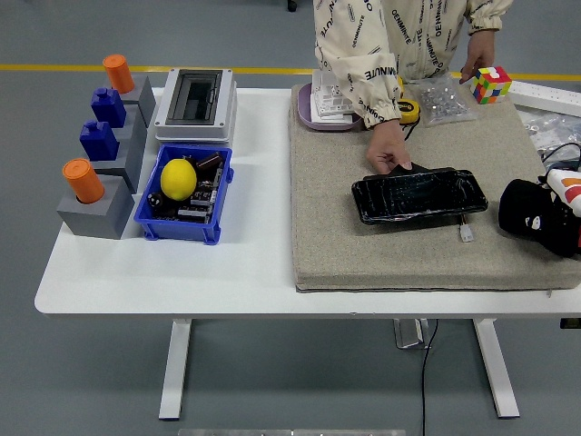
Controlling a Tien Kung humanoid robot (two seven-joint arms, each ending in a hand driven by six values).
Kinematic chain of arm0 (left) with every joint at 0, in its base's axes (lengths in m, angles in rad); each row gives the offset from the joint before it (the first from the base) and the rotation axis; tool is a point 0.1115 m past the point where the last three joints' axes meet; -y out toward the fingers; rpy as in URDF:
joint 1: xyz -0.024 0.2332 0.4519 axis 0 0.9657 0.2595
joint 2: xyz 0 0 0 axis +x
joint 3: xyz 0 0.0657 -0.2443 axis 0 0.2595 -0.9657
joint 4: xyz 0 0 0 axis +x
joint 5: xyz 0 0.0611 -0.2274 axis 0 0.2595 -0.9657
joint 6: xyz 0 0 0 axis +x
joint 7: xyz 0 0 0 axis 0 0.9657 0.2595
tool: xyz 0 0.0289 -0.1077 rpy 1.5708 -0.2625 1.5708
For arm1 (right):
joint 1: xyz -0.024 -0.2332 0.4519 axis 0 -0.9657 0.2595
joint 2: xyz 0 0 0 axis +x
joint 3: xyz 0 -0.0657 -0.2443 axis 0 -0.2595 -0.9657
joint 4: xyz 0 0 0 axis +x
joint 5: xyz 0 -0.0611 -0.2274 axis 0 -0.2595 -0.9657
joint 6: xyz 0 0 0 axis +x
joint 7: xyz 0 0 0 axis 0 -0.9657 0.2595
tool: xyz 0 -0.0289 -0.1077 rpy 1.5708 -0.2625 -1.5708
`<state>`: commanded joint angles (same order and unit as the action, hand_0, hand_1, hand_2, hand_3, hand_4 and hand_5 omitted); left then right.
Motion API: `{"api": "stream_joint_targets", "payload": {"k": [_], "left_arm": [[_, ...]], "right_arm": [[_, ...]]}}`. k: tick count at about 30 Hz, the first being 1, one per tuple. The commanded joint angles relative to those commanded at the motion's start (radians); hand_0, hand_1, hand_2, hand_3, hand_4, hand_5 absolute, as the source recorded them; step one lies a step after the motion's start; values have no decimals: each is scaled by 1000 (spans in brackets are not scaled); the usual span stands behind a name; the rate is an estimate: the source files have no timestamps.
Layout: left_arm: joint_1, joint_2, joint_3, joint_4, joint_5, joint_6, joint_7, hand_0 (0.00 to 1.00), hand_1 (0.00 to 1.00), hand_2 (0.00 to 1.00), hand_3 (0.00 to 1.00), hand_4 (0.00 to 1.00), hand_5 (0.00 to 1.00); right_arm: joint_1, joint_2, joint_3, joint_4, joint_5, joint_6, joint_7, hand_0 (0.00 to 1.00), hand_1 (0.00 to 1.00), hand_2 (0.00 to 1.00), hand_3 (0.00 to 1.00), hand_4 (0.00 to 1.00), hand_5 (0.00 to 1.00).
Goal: Pick the rag up,wipe the panel,place it on the desk
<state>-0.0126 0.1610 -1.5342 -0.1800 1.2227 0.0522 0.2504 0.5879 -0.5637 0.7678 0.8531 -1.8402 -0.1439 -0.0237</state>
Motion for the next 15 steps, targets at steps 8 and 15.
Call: {"api": "stream_joint_targets", "payload": {"k": [8,15], "left_arm": [[1,2,1,0,1,0,0,650,698,747,567,600,479],[0,2,-2,0,2,1,-1,650,698,747,566,600,478]], "right_arm": [[14,-6,14,22,-12,3,-3,191,301,359,349,817,2],[30,-15,20,52,-23,5,-6,191,285,343,315,816,2]]}}
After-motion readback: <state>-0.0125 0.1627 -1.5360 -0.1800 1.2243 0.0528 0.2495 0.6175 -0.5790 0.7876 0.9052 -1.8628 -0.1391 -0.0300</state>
